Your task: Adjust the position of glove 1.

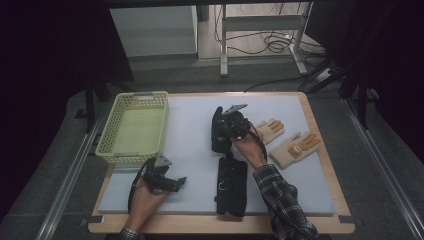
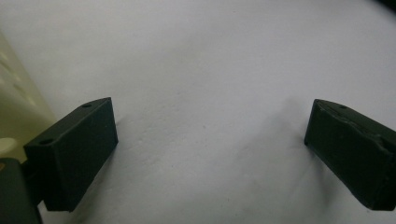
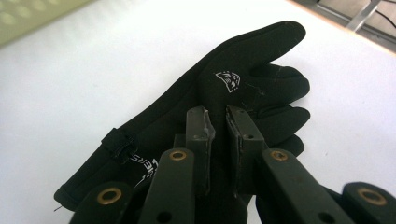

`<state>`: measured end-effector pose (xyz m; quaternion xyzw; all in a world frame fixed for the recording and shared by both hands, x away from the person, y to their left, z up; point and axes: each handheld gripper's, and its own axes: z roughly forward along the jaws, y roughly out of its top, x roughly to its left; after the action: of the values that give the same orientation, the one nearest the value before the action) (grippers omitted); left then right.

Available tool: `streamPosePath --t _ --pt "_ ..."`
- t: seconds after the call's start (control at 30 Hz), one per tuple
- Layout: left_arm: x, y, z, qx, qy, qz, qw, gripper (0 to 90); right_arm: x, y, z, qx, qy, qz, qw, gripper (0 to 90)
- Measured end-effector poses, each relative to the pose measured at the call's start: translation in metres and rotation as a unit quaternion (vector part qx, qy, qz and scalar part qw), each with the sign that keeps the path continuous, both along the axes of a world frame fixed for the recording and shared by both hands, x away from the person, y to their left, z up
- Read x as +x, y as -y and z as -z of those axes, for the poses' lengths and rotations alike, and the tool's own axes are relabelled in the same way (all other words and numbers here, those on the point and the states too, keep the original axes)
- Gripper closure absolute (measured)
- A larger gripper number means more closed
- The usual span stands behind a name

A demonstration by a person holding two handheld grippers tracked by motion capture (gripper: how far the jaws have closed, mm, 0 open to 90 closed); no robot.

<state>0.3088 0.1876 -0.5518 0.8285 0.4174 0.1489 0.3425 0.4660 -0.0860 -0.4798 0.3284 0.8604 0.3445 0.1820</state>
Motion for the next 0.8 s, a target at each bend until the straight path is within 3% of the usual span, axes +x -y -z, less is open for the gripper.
streamPosePath --t 0.13,0.37,0.8 --pt "0.0 0.0 0.0 0.0 0.0 0.0 1.0 2.6 -0.008 0.002 -0.015 0.016 0.003 -0.007 0.9998 79.2" --pt "0.0 0.0 0.0 -0.002 0.001 -0.001 1.0 2.6 -0.042 0.009 -0.036 0.023 -0.002 -0.036 0.9991 78.9" --pt "0.0 0.001 0.001 -0.007 0.002 -0.005 1.0 2.6 -0.125 0.031 -0.036 0.031 -0.002 -0.064 0.9975 78.2"
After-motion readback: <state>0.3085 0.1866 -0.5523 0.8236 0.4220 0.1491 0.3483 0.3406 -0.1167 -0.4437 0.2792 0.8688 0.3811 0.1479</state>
